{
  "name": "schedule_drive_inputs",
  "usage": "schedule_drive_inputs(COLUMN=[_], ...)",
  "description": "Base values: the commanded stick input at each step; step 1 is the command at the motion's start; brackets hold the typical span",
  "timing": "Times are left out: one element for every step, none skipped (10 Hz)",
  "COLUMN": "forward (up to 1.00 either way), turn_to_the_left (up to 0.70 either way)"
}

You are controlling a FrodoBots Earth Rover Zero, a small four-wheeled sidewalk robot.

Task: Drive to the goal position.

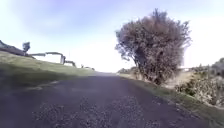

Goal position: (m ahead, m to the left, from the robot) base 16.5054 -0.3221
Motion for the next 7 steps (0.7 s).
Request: schedule_drive_inputs(forward=[1.0, 1.0, 1.0, 1.0, 1.0, 1.0, 1.0], turn_to_the_left=[0.0, 0.0, 0.0, 0.0, 0.0, 0.0, 0.0])
